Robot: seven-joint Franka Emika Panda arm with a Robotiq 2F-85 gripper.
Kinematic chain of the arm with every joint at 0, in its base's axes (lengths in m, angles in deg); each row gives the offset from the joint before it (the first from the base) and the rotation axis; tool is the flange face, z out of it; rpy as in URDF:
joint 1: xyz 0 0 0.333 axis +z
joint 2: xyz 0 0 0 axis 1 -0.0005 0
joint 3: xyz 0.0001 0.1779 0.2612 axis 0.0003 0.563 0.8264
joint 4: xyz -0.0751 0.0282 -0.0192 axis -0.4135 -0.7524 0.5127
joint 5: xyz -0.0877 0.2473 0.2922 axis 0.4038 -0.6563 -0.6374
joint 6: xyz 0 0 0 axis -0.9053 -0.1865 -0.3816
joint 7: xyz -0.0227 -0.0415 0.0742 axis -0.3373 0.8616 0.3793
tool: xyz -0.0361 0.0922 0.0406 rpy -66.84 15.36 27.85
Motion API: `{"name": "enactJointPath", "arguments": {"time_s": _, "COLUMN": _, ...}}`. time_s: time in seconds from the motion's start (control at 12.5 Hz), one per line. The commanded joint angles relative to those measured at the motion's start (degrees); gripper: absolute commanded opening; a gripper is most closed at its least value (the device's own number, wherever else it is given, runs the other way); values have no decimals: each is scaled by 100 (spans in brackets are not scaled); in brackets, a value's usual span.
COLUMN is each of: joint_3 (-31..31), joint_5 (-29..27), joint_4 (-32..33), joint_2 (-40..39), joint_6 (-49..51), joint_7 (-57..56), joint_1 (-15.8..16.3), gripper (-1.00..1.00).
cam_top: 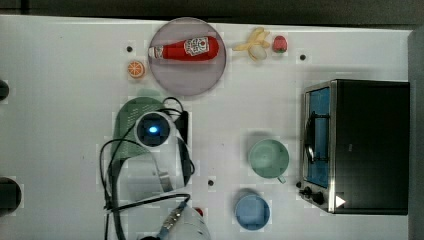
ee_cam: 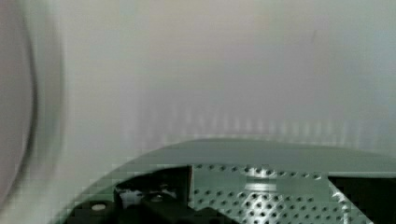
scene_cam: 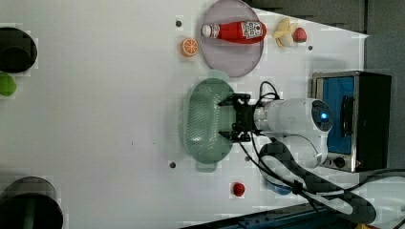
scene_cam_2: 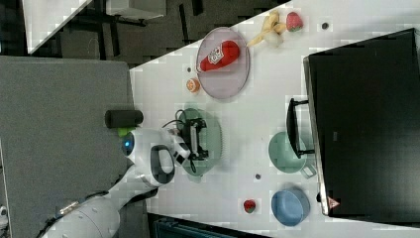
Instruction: Drag strainer left to right.
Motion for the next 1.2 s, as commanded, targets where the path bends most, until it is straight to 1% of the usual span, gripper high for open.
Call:
{"name": "enactJointPath", "arguments": {"time_s": 0.08, "joint_3": -370, "joint_5": 90, "joint_4": 216, "joint_2": 208, "joint_6": 66, "joint_7": -659, "joint_1": -219, "gripper": 100}}
{"name": "enactJointPath", "arguments": {"time_s": 0.64, "joint_3": -1201, "joint_5": 96, "joint_4": 243, "joint_2": 210, "joint_6": 56, "joint_7": -1767, "joint_1": -227, "gripper": 100}}
{"name": "enactJointPath", "arguments": {"time_s": 1.2, "joint_3": -1850, "joint_5": 118, "joint_4": 247, "joint_2": 208, "joint_6": 52, "joint_7": -2046, "joint_1": -228, "gripper": 100}}
